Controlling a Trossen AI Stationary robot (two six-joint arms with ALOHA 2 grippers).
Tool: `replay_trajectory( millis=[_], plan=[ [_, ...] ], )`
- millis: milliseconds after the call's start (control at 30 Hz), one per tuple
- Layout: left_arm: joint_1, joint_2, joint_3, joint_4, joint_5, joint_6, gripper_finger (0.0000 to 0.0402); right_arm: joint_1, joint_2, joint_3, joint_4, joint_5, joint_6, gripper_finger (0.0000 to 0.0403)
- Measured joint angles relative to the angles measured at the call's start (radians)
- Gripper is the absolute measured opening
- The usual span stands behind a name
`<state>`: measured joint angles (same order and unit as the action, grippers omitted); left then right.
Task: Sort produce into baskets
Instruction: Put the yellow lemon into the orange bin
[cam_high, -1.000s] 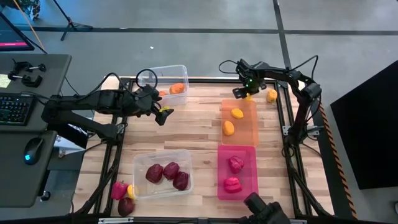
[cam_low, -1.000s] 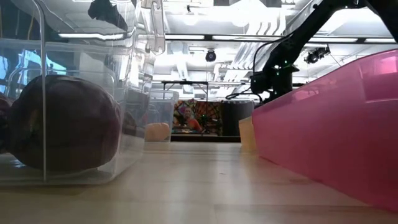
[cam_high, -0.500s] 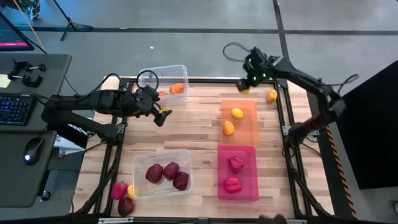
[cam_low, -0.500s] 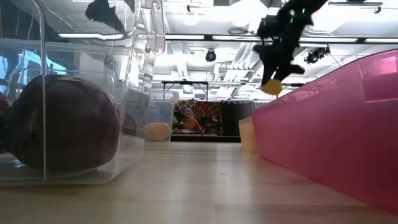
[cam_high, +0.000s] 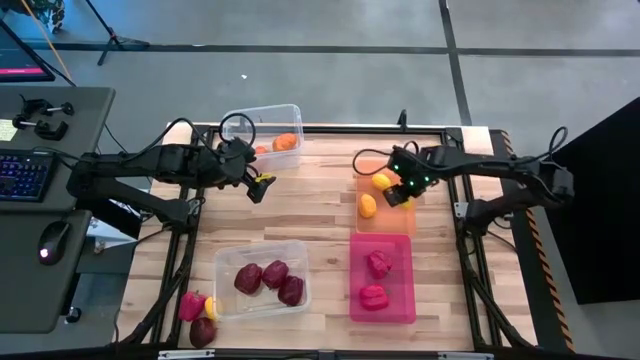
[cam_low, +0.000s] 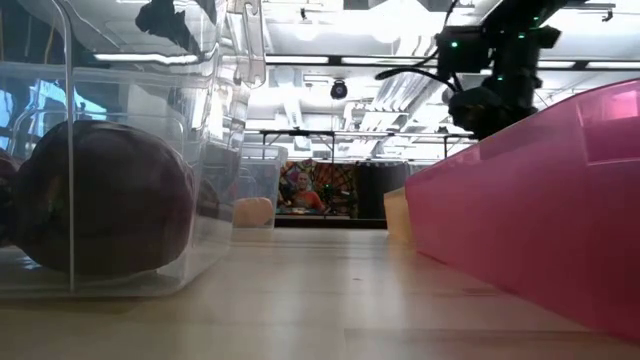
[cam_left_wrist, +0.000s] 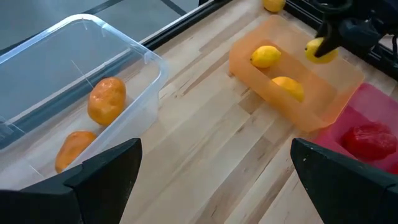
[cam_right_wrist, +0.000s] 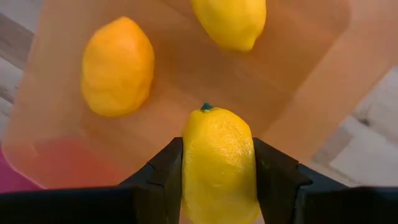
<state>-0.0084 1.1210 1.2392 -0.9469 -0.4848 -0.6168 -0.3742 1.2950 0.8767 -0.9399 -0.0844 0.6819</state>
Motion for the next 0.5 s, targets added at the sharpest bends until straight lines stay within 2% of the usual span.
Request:
replay_trajectory(
  millis=[233, 300, 400, 500],
  plan=[
    [0.019, 0.0, 0.0, 0.001, -0.01, 0.026, 0.0399, 0.013, -0.056, -0.04, 0.1, 0.056, 0.038, 0.0144],
    [0.023, 0.0, 0.0, 0.001, -0.009, 0.026, 0.0399, 0.002, -0.059, -0.04, 0.128, 0.054, 0.05, 0.0156],
    [0.023, 0.0, 0.0, 0.001, -0.005, 0.026, 0.0399, -0.009, -0.059, -0.04, 0.128, 0.047, 0.052, 0.0203],
    [0.023, 0.0, 0.0, 0.001, 0.008, 0.031, 0.0399, -0.025, -0.059, -0.04, 0.118, 0.046, 0.045, 0.0276]
  ],
)
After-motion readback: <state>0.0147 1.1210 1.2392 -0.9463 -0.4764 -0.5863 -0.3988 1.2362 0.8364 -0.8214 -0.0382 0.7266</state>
